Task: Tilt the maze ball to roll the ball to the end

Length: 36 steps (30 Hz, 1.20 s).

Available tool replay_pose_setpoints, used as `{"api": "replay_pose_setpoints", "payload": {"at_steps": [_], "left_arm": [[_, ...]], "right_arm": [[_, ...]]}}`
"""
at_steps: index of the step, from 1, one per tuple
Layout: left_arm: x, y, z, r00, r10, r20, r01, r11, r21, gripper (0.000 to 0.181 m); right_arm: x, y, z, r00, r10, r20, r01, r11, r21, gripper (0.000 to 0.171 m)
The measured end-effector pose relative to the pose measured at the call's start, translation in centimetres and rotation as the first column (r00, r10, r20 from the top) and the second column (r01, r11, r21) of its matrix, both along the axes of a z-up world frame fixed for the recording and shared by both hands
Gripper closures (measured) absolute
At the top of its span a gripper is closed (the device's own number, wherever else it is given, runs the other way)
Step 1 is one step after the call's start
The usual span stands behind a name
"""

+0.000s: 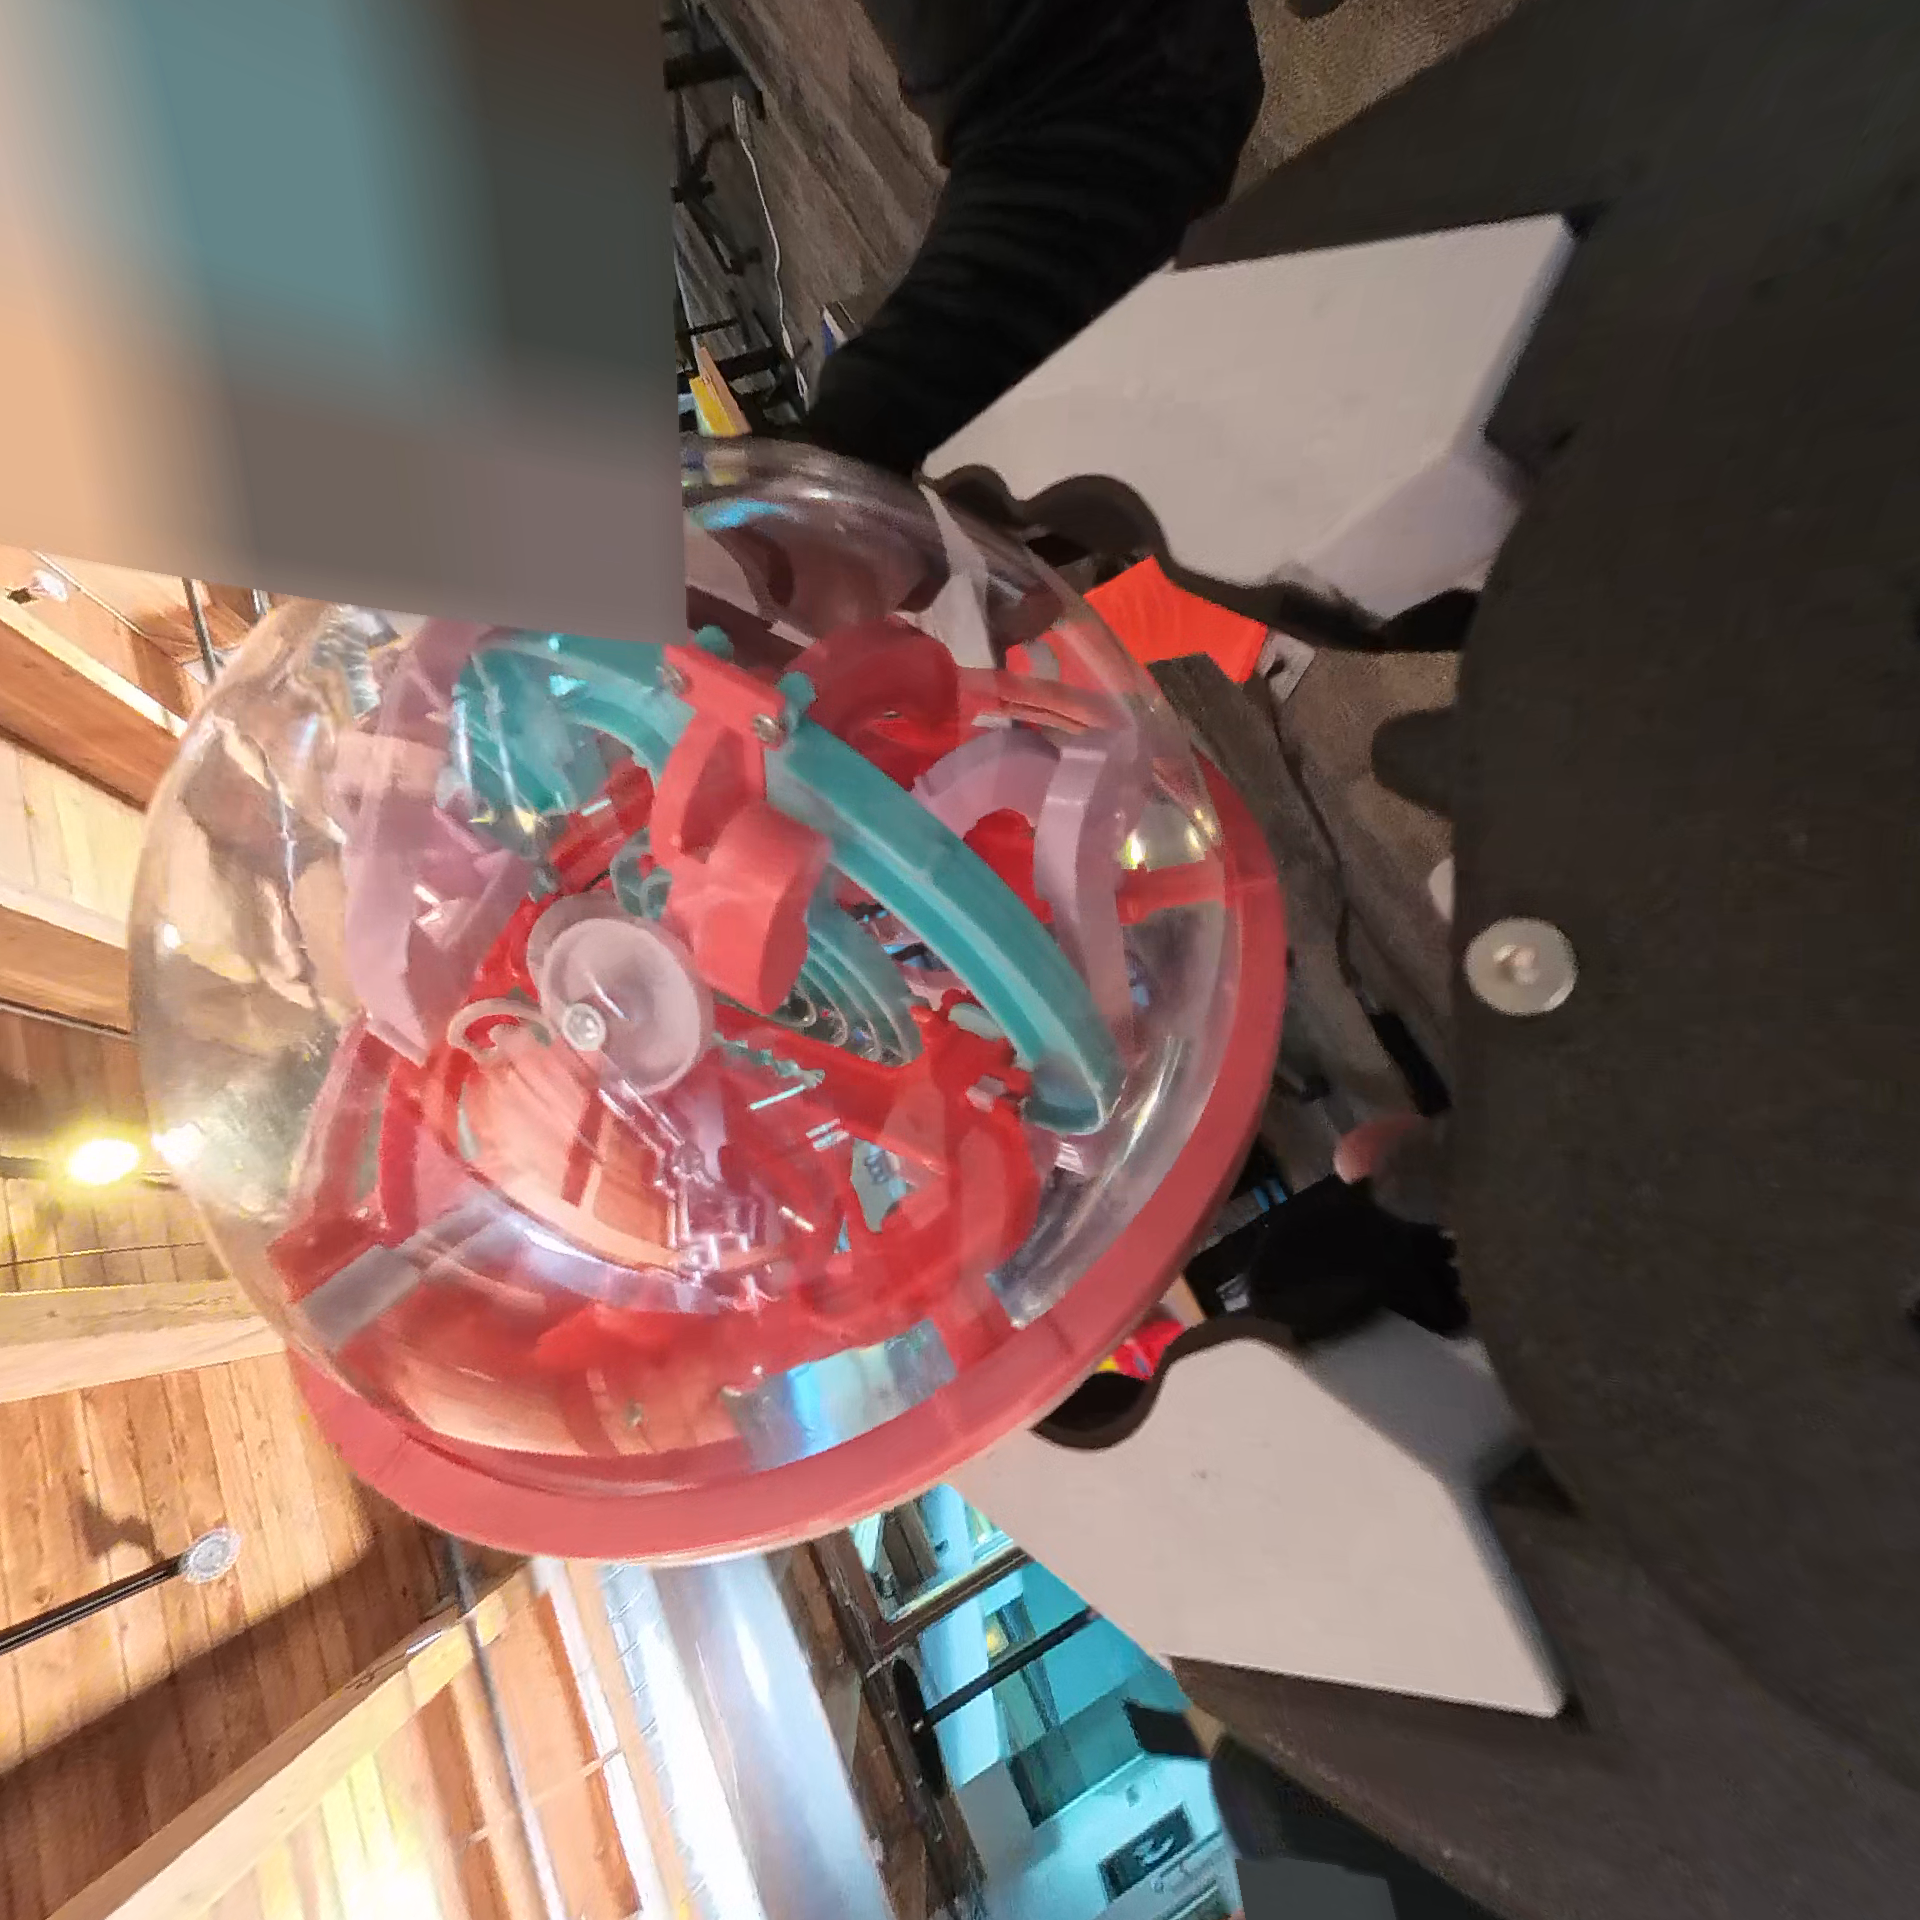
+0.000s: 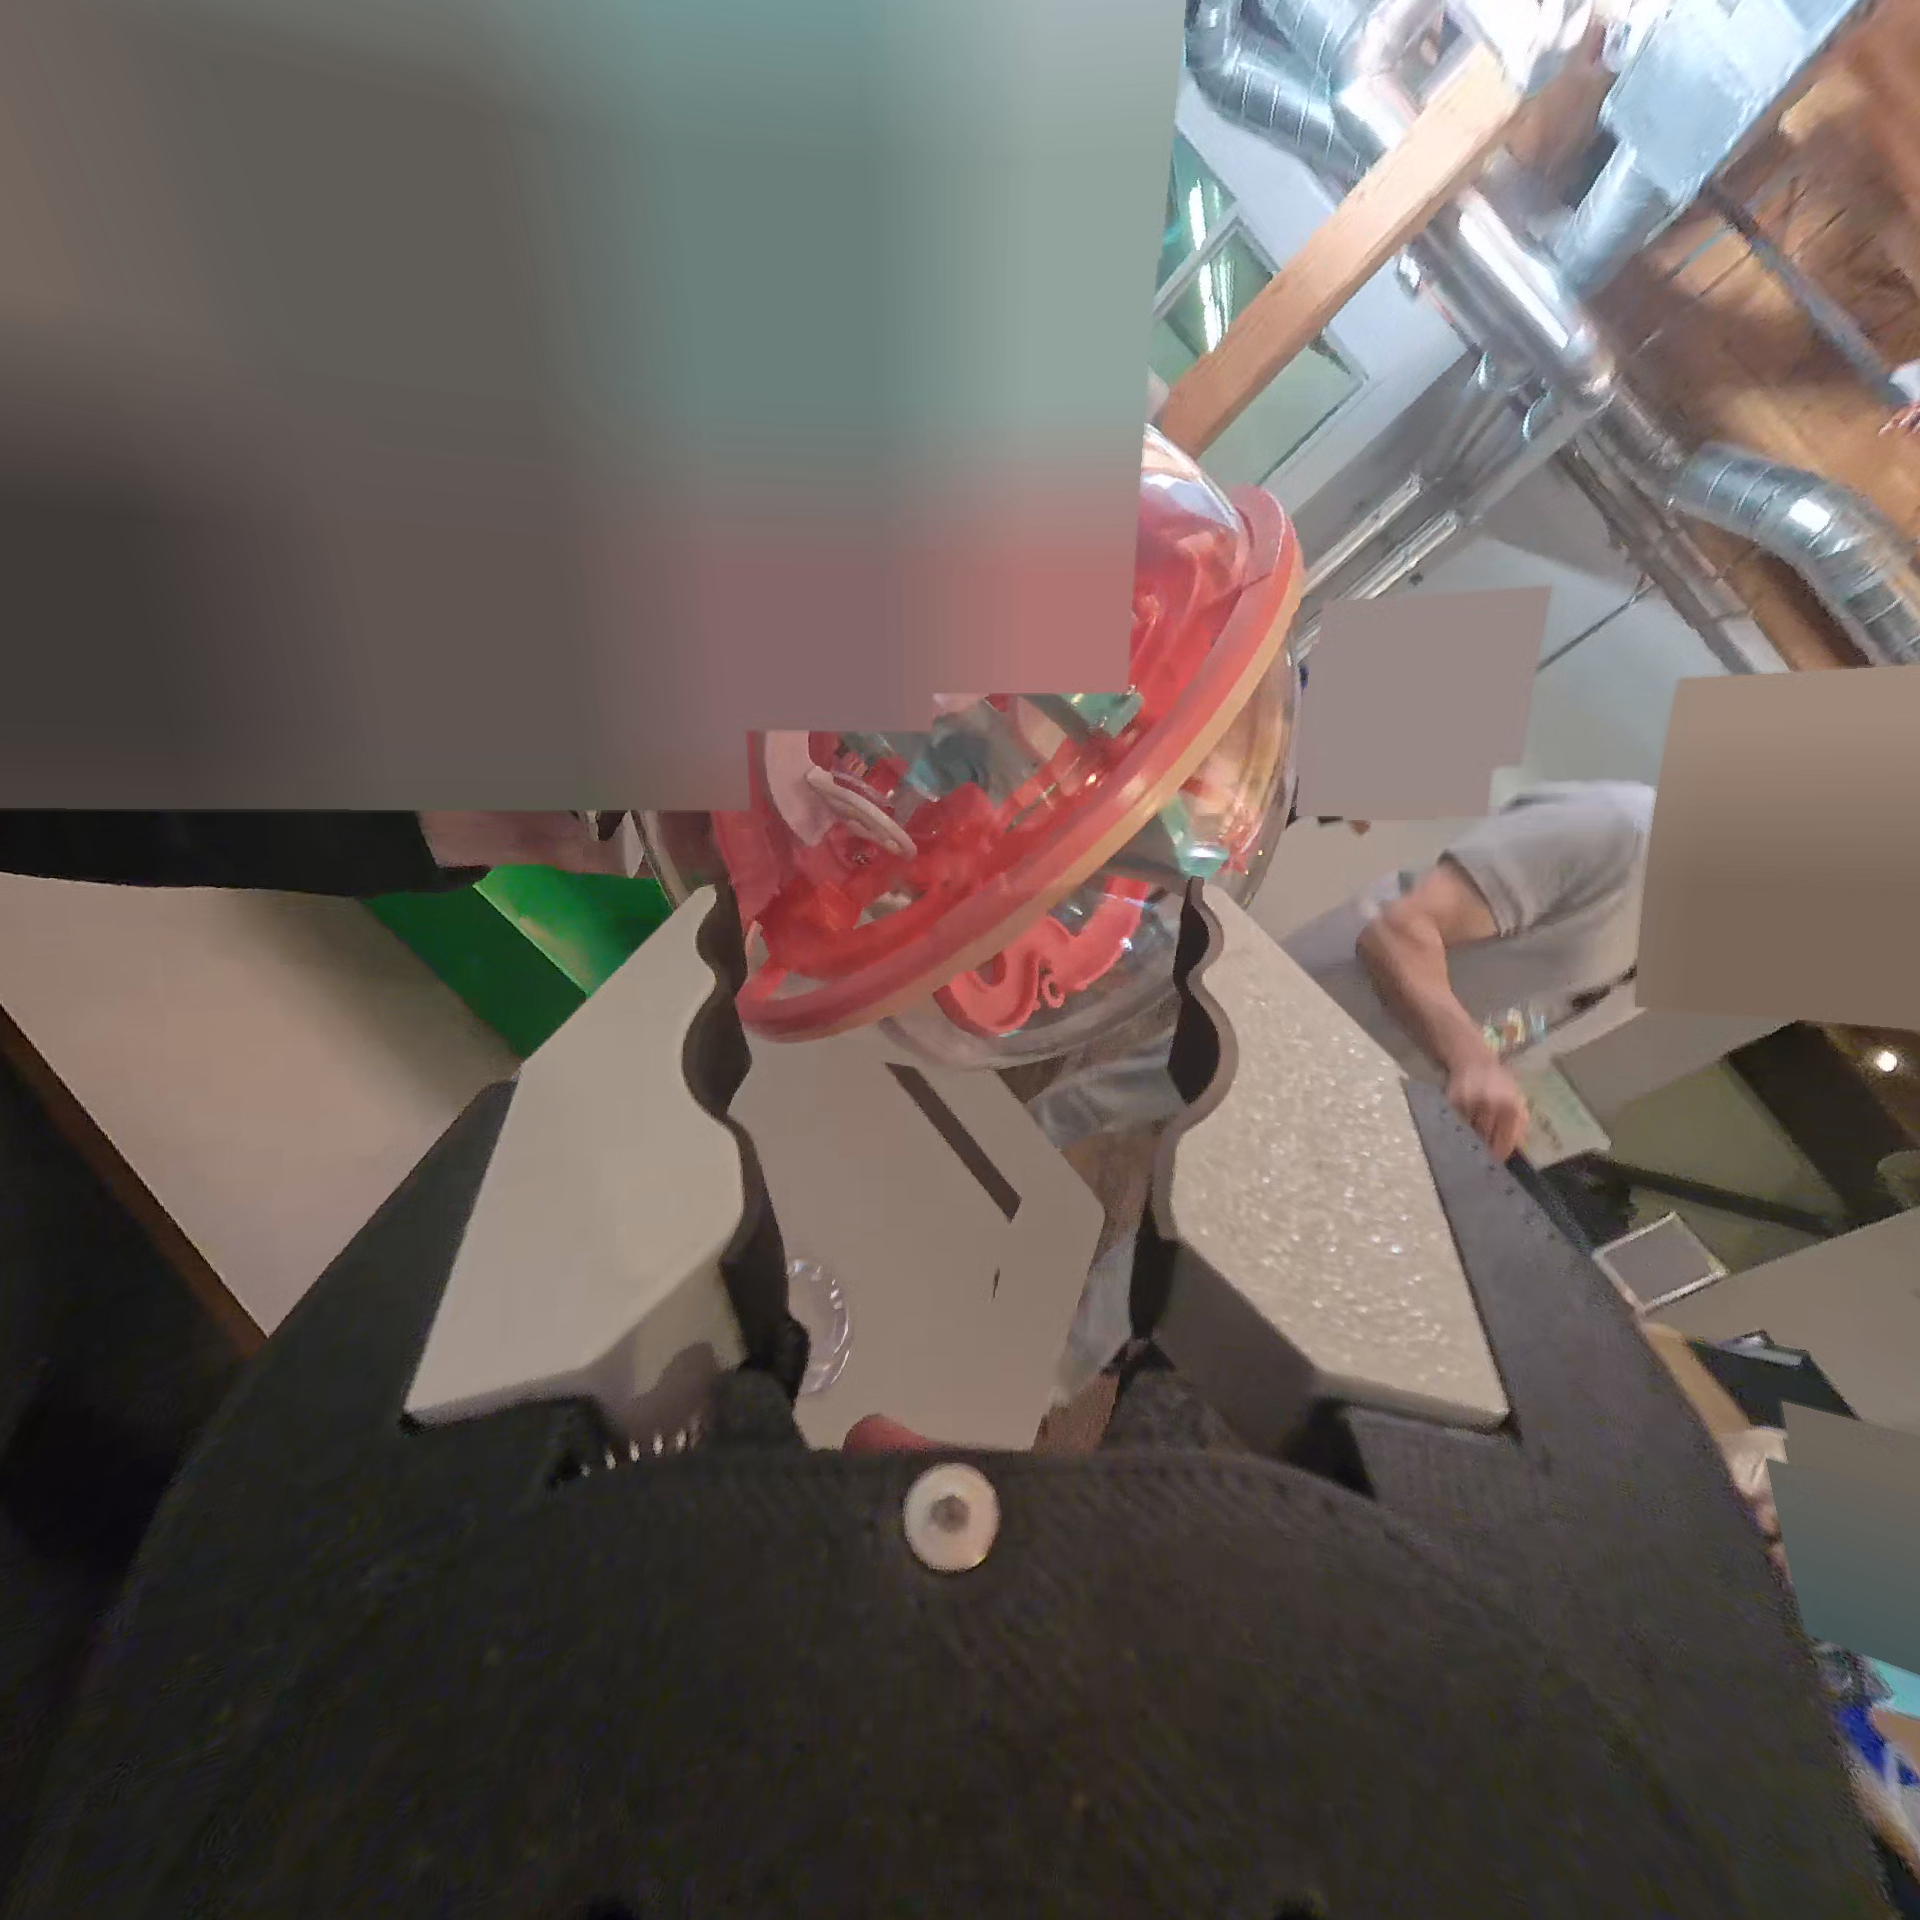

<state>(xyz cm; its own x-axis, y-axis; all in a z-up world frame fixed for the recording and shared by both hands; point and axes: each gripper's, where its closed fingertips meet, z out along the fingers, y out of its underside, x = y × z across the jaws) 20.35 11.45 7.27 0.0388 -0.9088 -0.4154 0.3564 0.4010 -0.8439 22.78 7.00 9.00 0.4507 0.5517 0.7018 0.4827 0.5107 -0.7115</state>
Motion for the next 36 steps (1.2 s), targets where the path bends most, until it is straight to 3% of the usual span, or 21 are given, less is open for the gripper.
{"api": "replay_pose_setpoints", "payload": {"at_steps": [3, 6, 9, 11, 21, 24, 27, 31, 36], "left_arm": [[-0.8, -1.9, 2.5, 0.998, 0.058, 0.027, -0.061, 0.992, 0.109, 0.023], [-0.9, -0.2, 3.9, 0.996, 0.065, 0.057, -0.07, 0.992, 0.101, 0.023], [-1.5, -2.6, 4.8, 0.997, 0.035, 0.075, -0.047, 0.985, 0.167, 0.023], [-1.2, -2.5, 5.0, 0.997, 0.051, 0.065, -0.062, 0.983, 0.175, 0.023], [-0.2, 0.2, 1.7, 1.0, 0.017, -0.012, -0.017, 1.0, -0.026, 0.024], [-0.6, -0.2, 1.3, 0.998, -0.058, 0.006, 0.058, 0.997, -0.051, 0.024], [-0.9, 0.2, 1.0, 0.996, -0.072, 0.043, 0.075, 0.994, -0.077, 0.024], [-1.1, 0.0, 0.7, 0.995, -0.087, 0.054, 0.09, 0.995, -0.045, 0.024], [-0.4, 0.4, 0.4, 1.0, -0.018, -0.002, 0.018, 1.0, 0.014, 0.024]], "right_arm": [[-0.2, -0.8, 1.4, 1.0, 0.01, 0.013, -0.011, 0.999, 0.044, 0.089], [-0.1, 1.2, 1.8, 0.998, -0.047, 0.037, 0.046, 0.998, 0.043, 0.086], [-1.3, -2.2, 3.8, 0.999, 0.01, 0.042, -0.016, 0.987, 0.159, 0.086], [-1.2, -2.3, 4.3, 0.998, 0.017, 0.053, -0.027, 0.983, 0.181, 0.086], [-0.2, 0.5, 1.7, 0.992, 0.074, -0.102, -0.073, 0.997, 0.014, 0.086], [-0.6, -0.6, 2.7, 0.963, 0.168, -0.209, -0.173, 0.985, -0.007, 0.102], [-0.9, -1.0, 2.7, 0.963, 0.165, -0.213, -0.162, 0.986, 0.032, 0.134], [-0.6, -1.1, 2.7, 0.965, 0.146, -0.219, -0.15, 0.989, 0.001, 0.156], [0.1, -1.0, 2.8, 0.95, 0.162, -0.265, -0.179, 0.983, -0.039, 0.16]]}}
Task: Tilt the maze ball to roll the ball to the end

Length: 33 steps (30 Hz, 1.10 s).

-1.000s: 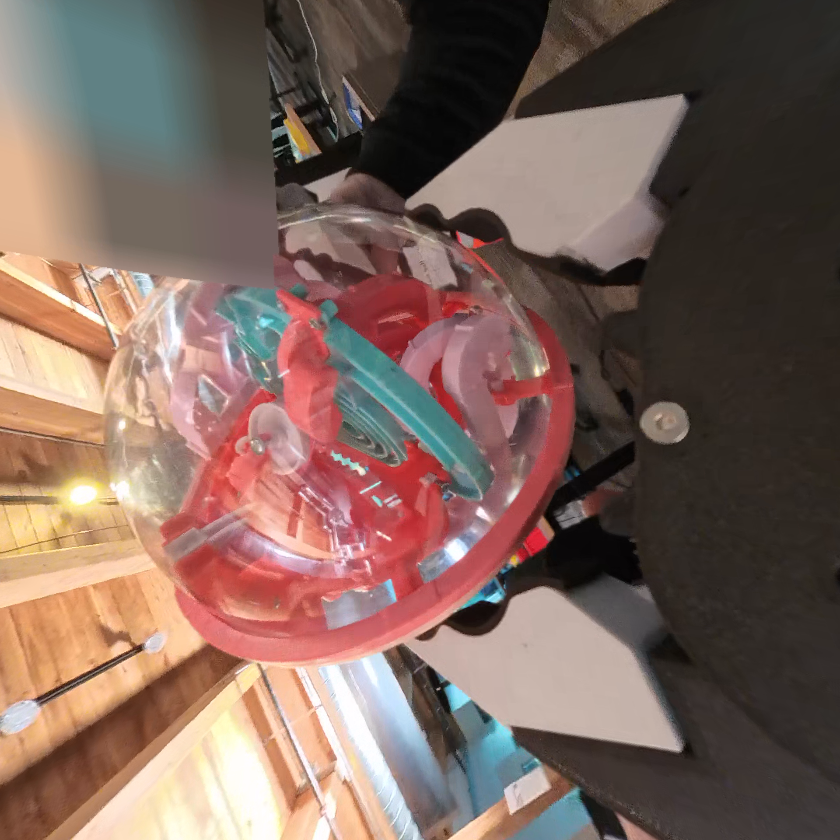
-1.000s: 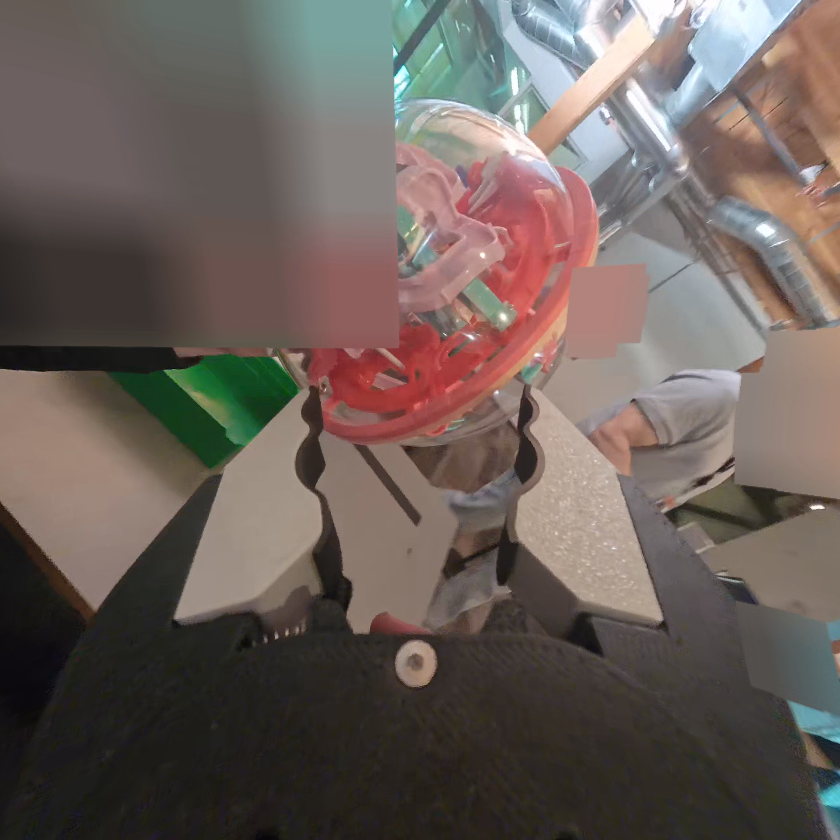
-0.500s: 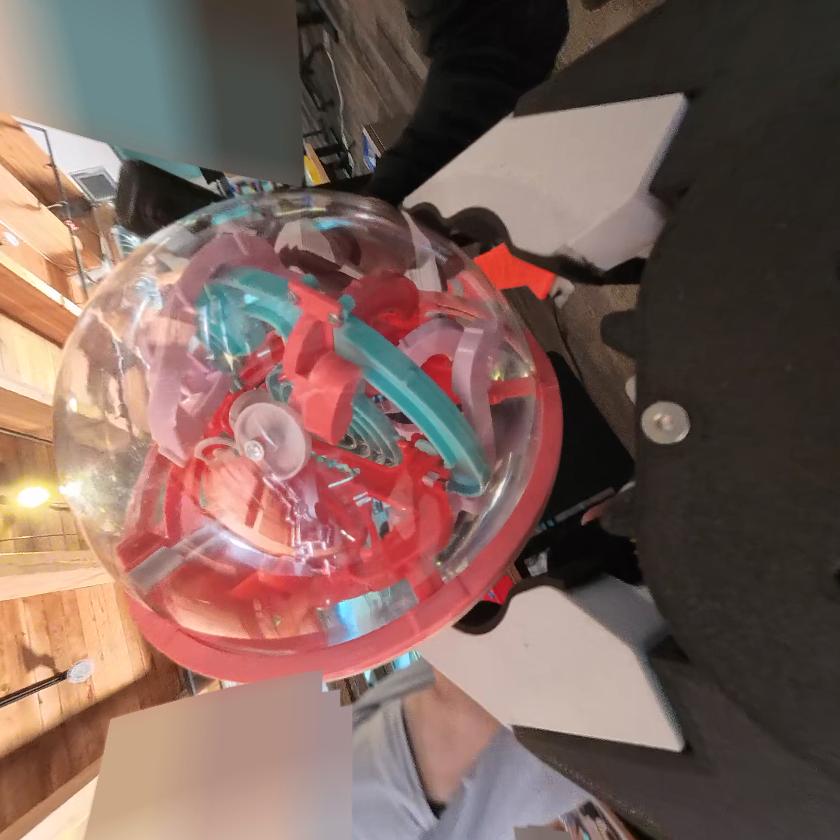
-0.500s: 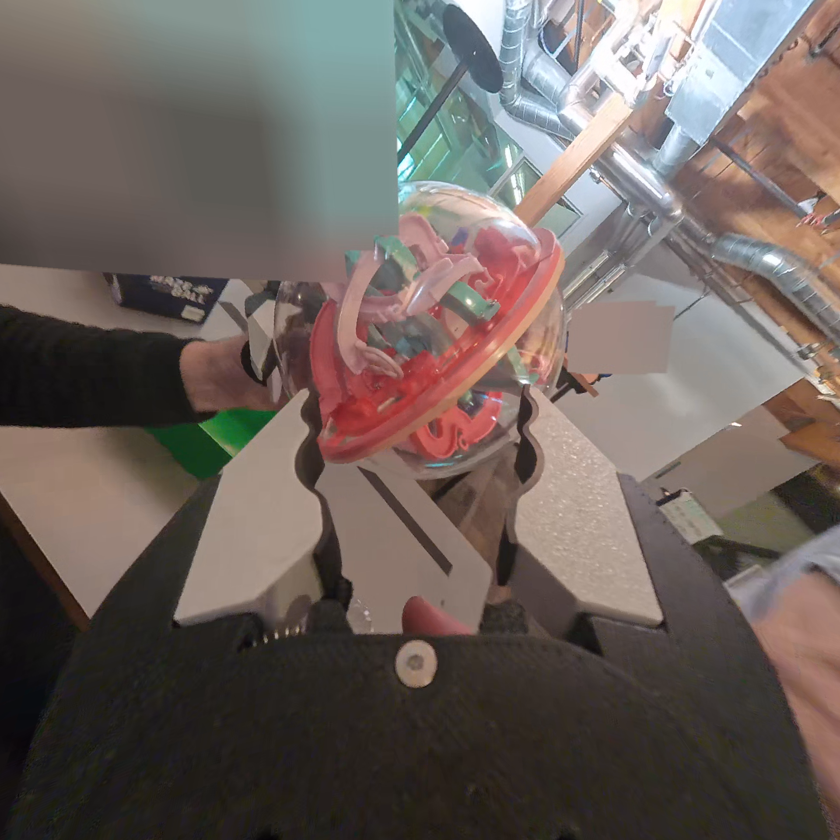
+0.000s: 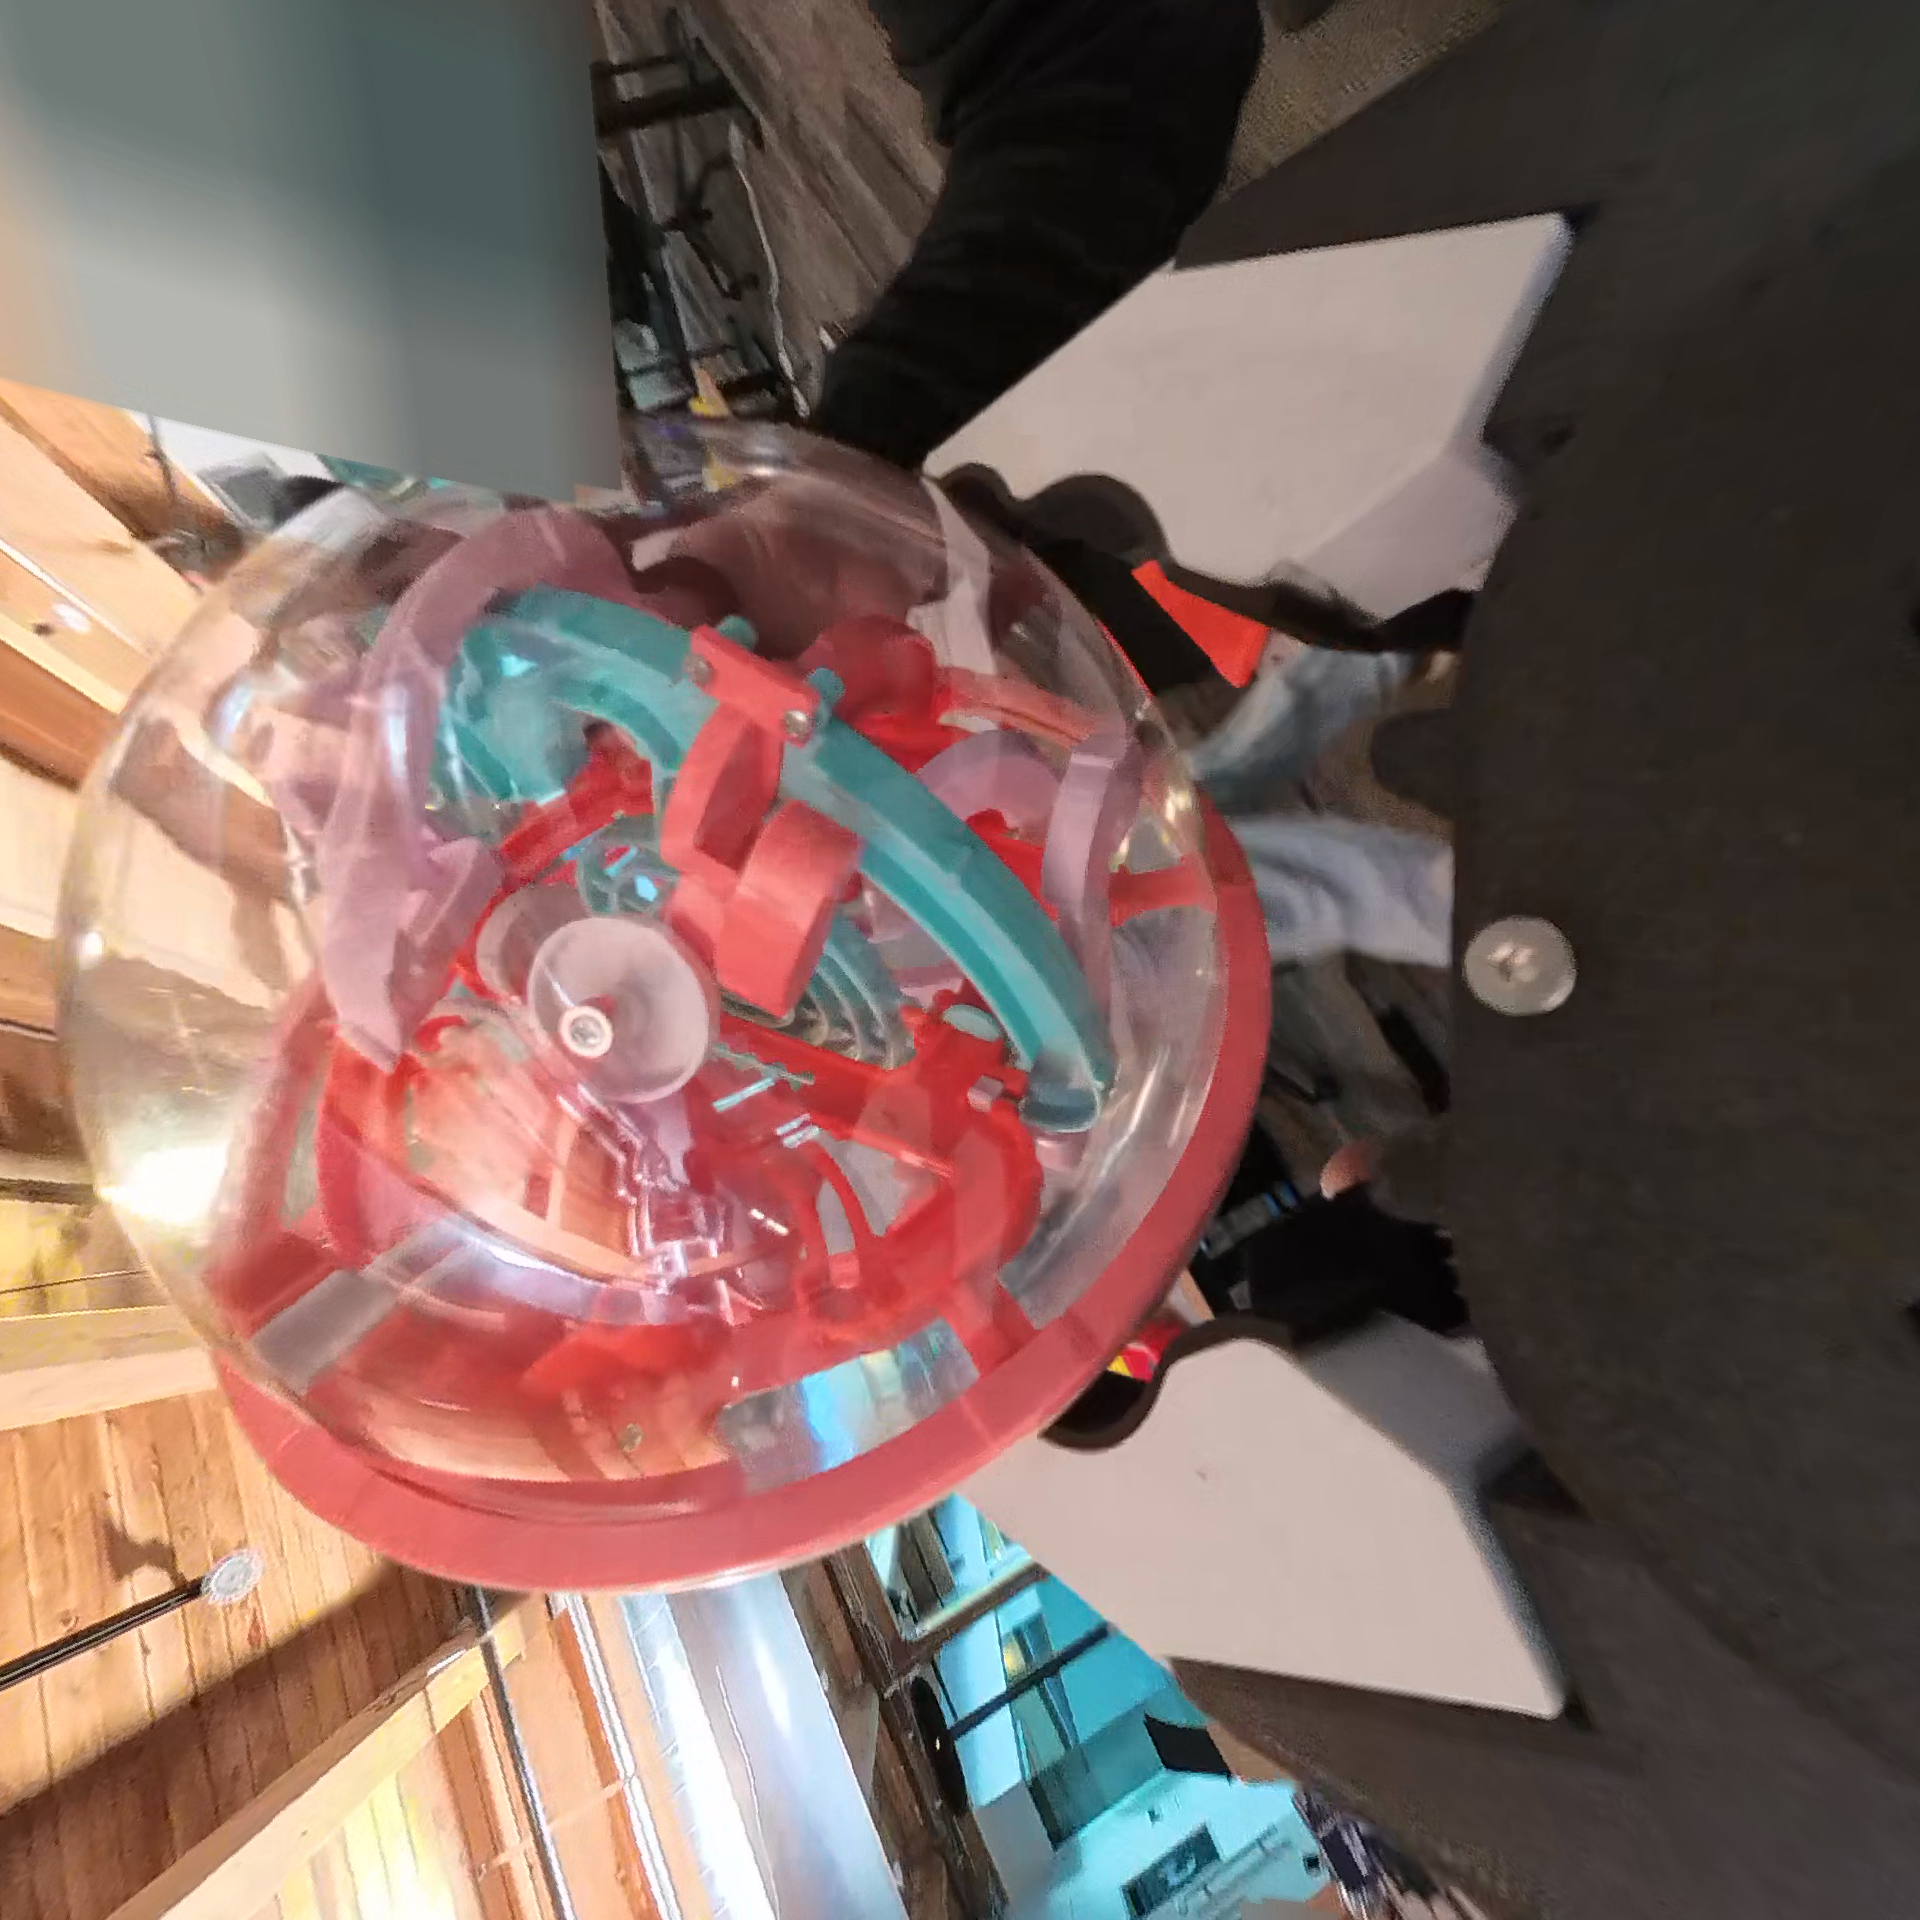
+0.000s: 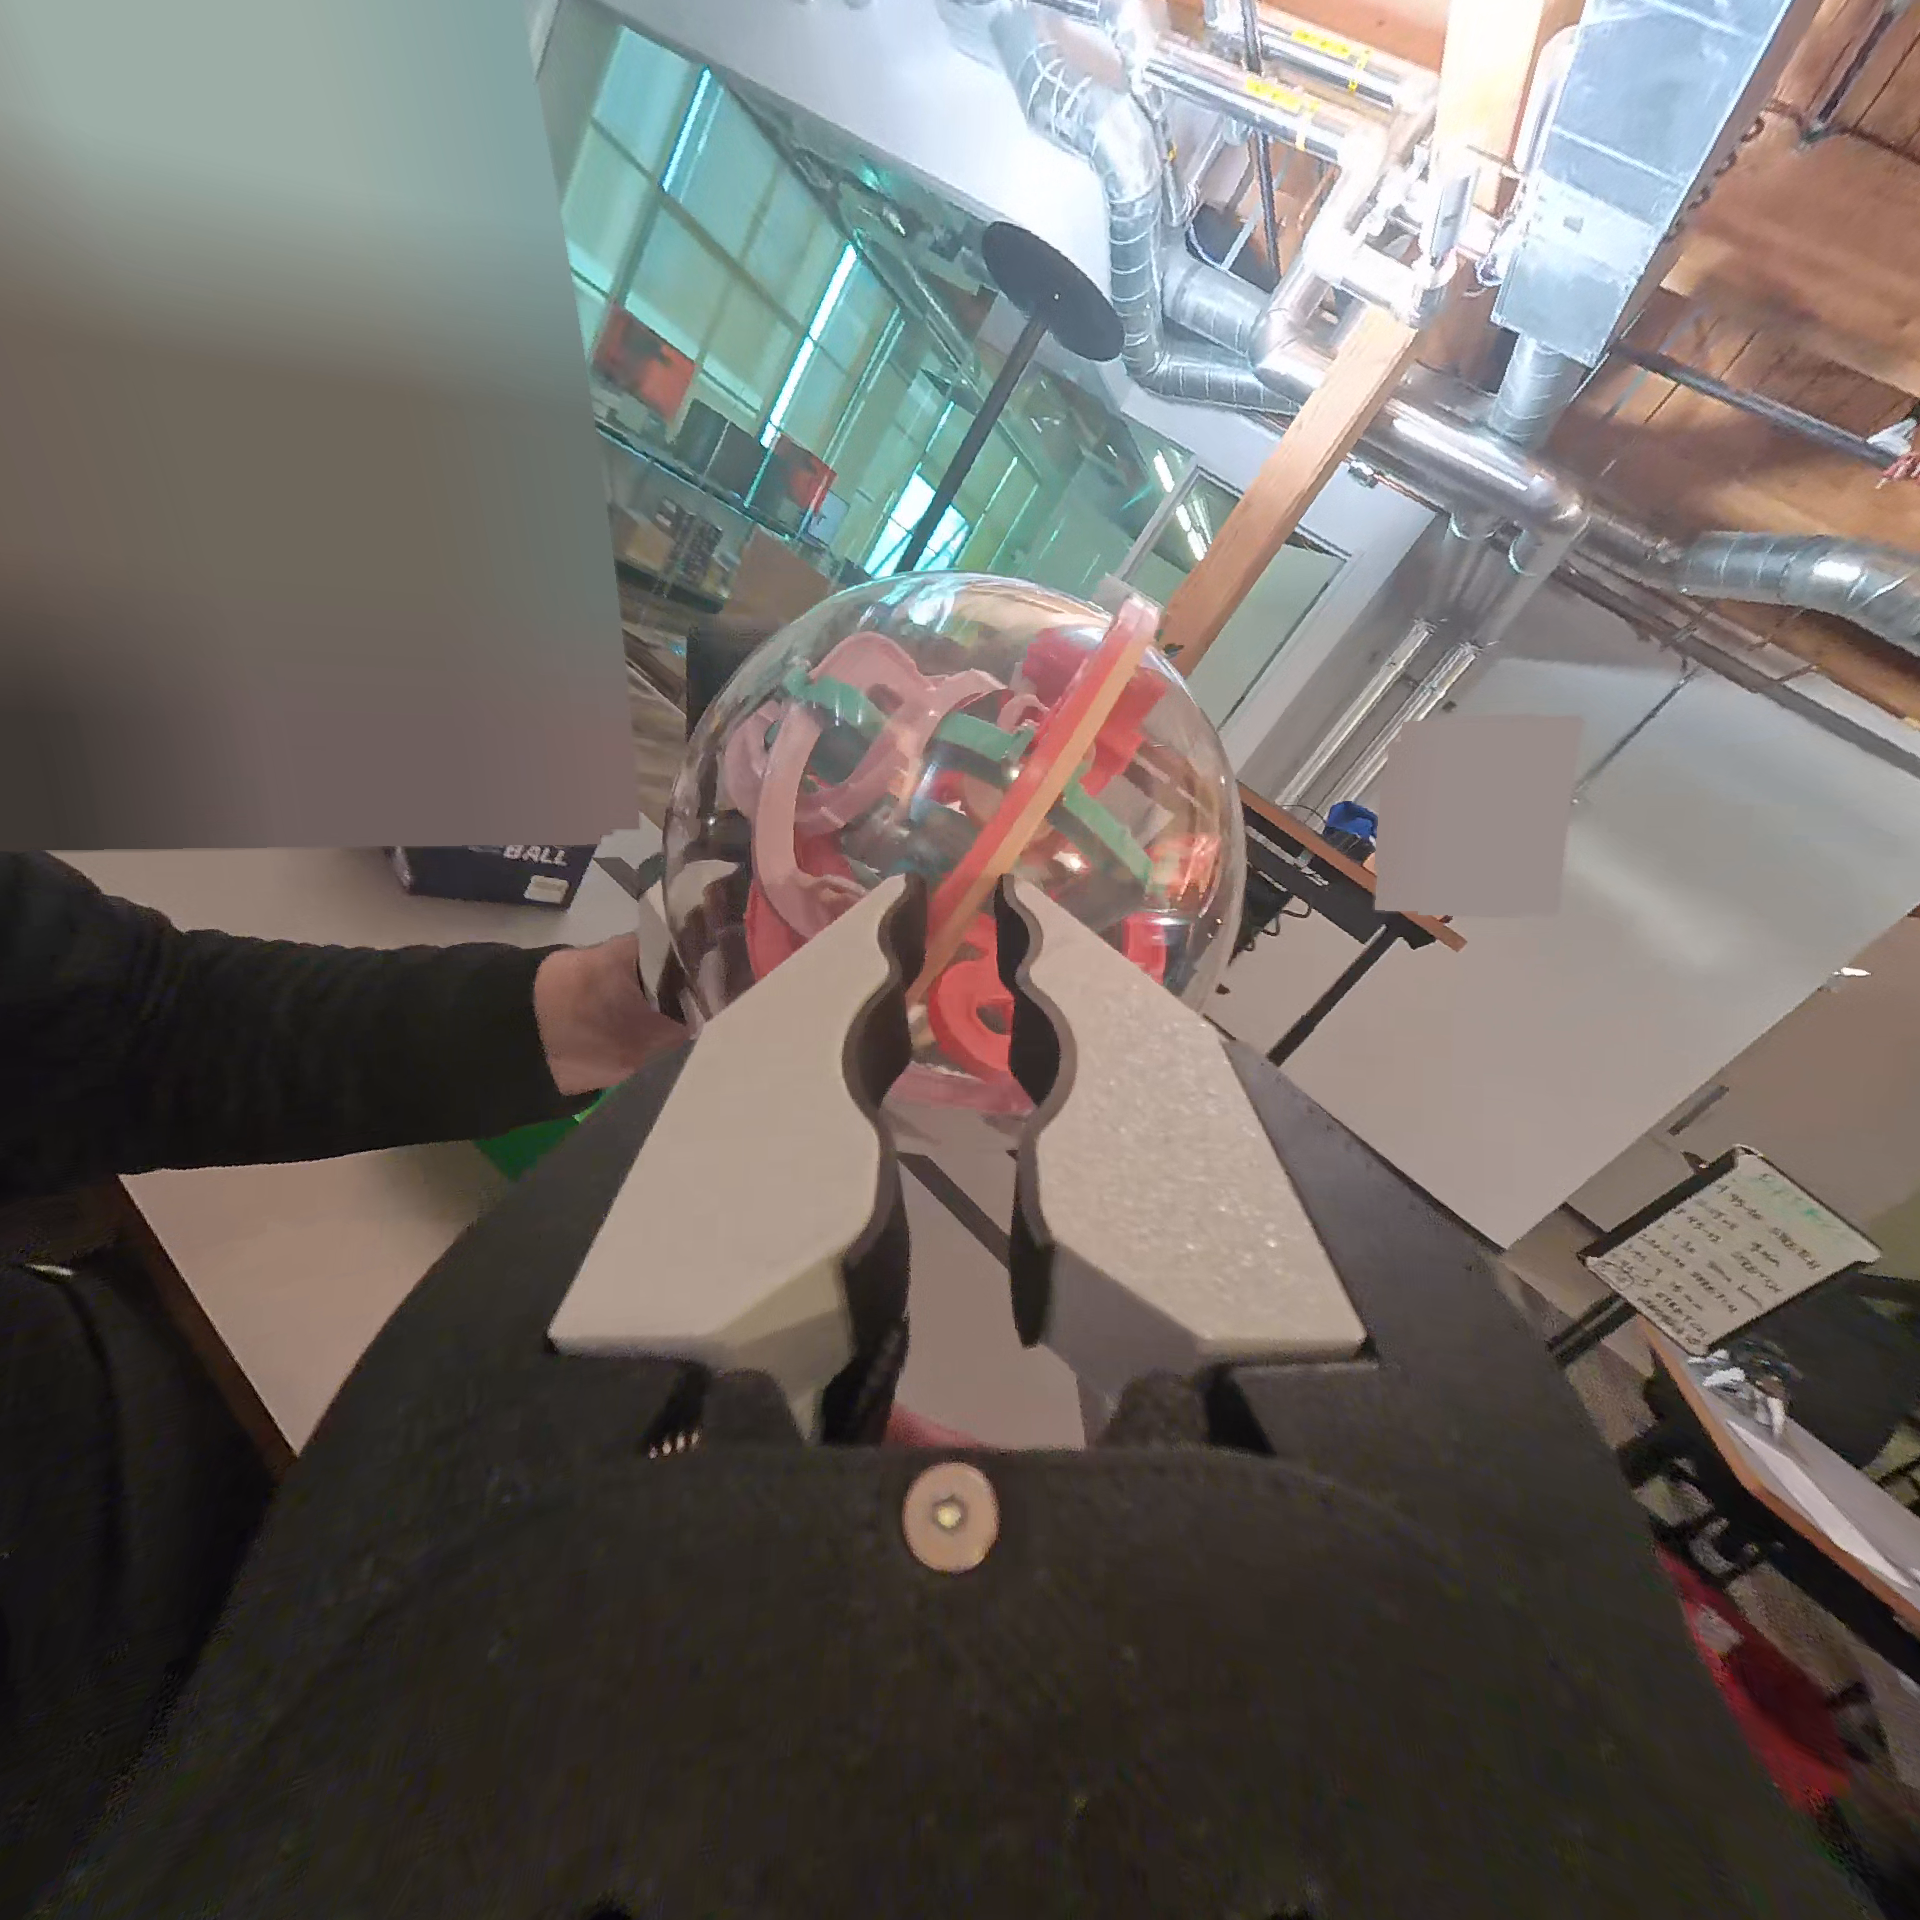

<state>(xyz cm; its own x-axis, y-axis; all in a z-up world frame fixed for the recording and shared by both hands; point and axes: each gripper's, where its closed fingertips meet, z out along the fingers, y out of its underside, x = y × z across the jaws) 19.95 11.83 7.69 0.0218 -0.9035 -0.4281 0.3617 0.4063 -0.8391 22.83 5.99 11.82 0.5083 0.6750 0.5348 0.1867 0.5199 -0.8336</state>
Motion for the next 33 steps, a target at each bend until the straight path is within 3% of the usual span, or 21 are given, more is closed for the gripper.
{"api": "replay_pose_setpoints", "payload": {"at_steps": [4, 7, 11, 14, 16, 17, 20, 23, 25, 33], "left_arm": [[0.2, 0.3, 0.4, 0.998, 0.058, -0.025, -0.056, 0.996, 0.063, 0.024], [0.0, -0.8, 3.3, 0.993, 0.111, -0.033, -0.104, 0.98, 0.172, 0.024], [-1.0, -6.4, 10.2, 0.985, 0.17, -0.006, -0.153, 0.901, 0.407, 0.023], [-1.3, -11.9, 15.2, 0.967, 0.254, 0.027, -0.222, 0.784, 0.58, 0.024], [-0.8, -12.5, 17.3, 0.949, 0.313, 0.037, -0.267, 0.735, 0.623, 0.024], [-0.5, -11.6, 17.6, 0.95, 0.313, 0.015, -0.259, 0.759, 0.598, 0.024], [0.3, -8.1, 15.6, 0.948, 0.316, -0.044, -0.252, 0.823, 0.509, 0.023], [1.0, -5.0, 12.3, 0.909, 0.399, -0.116, -0.303, 0.827, 0.474, 0.024], [1.6, -3.3, 10.4, 0.903, 0.391, -0.181, -0.299, 0.871, 0.39, 0.023], [2.7, -0.3, 5.9, 0.935, 0.304, -0.184, -0.261, 0.939, 0.225, 0.023]], "right_arm": [[0.6, 0.2, 0.2, 0.996, 0.062, -0.063, -0.061, 0.998, 0.024, 0.161], [0.6, -1.6, 2.7, 0.986, 0.133, -0.103, -0.121, 0.985, 0.12, 0.162], [-0.1, -8.0, 8.2, 0.982, 0.176, -0.068, -0.144, 0.934, 0.328, 0.163], [0.4, -12.6, 11.4, 0.97, 0.232, -0.077, -0.172, 0.872, 0.458, 0.163], [1.8, -11.0, 12.6, 0.954, 0.265, -0.142, -0.18, 0.881, 0.437, 0.164], [2.4, -9.2, 12.5, 0.947, 0.268, -0.178, -0.178, 0.898, 0.403, 0.164], [3.3, -5.1, 10.2, 0.938, 0.254, -0.237, -0.176, 0.936, 0.303, 0.164], [3.8, -3.7, 8.2, 0.917, 0.279, -0.284, -0.214, 0.947, 0.239, 0.164], [4.2, -2.7, 7.4, 0.916, 0.264, -0.302, -0.208, 0.956, 0.205, 0.164], [4.6, -0.2, 4.6, 0.923, 0.221, -0.314, -0.195, 0.974, 0.113, 0.164]]}}
